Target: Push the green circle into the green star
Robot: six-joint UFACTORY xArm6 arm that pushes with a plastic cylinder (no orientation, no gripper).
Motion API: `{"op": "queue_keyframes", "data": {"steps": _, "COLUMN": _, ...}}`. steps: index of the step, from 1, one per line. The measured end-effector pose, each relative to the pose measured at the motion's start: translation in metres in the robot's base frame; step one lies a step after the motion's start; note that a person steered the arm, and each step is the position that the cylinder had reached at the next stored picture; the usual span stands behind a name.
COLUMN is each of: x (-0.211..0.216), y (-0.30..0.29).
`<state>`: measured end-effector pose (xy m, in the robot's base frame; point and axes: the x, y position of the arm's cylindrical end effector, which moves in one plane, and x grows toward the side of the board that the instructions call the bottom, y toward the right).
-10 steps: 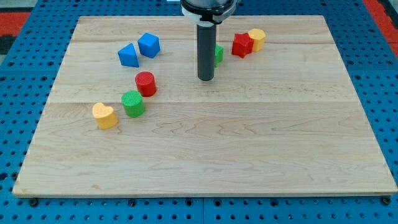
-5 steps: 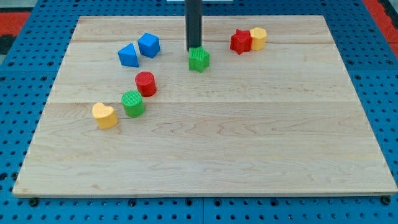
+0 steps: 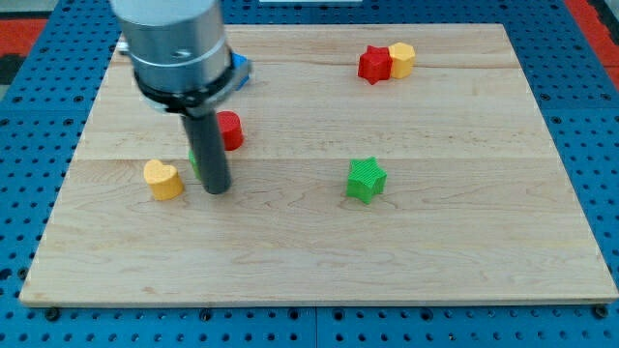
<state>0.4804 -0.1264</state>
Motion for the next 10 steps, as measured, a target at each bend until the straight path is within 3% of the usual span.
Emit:
{"op": "queue_keyframes", "data": {"steps": 1, "x": 0.001, "y": -0.073}}
{"op": "queue_keyframes", "data": {"steps": 2, "x": -0.032, "y": -0.076}}
{"op": "queue_keyframes", "data": {"steps": 4, "x": -0.008, "y": 0.019}}
{"op": "queue_keyframes", "data": {"steps": 5, "x": -0.028, "y": -0.002}}
{"op": "queue_keyframes", "data": {"steps": 6, "x": -0.046, "y": 0.037}}
{"op": "queue_keyframes", "data": {"steps": 7, "x": -0.021, "y": 0.106}}
{"op": "queue_keyframes", "data": {"steps": 10, "x": -0.095, "y": 0.123}}
